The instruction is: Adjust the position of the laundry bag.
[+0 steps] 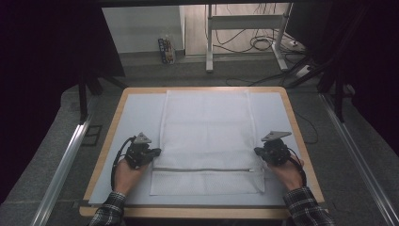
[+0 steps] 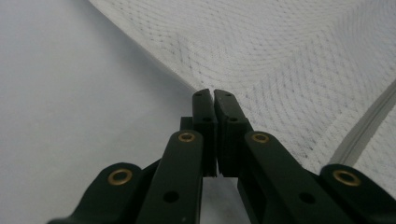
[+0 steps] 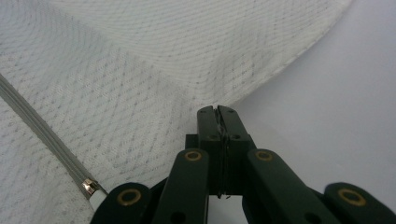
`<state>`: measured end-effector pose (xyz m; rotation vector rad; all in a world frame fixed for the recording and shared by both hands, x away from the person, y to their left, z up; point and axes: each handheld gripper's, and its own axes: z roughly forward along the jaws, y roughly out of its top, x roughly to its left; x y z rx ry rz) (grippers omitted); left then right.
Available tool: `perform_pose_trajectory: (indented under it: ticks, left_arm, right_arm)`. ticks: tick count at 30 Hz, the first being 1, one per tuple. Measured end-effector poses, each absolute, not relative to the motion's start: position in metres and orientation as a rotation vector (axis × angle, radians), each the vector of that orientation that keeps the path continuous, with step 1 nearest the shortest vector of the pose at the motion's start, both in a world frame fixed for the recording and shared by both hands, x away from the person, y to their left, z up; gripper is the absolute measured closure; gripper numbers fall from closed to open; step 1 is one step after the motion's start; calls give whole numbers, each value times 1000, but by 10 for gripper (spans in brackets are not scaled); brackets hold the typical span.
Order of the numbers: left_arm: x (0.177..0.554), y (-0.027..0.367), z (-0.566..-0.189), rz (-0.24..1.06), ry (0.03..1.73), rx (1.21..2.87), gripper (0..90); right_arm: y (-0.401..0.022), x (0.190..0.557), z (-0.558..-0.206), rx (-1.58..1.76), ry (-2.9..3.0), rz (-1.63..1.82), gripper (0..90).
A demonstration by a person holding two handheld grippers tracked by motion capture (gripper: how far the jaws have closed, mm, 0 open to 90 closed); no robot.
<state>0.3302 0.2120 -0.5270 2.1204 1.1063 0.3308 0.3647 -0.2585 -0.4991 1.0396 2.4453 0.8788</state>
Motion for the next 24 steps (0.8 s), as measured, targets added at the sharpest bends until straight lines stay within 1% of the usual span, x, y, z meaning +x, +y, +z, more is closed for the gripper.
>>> perform_pose_trajectory:
  ticks: [9,24]
  left_arm:
    - [314,206,-522,355,1067,2173,881]
    - [296,205,-524,325,1068,2197,876]
  right_arm:
    - [-261,351,-497,1055,2476,883,881]
    - [-267,332,-498,1052,2518,868,879]
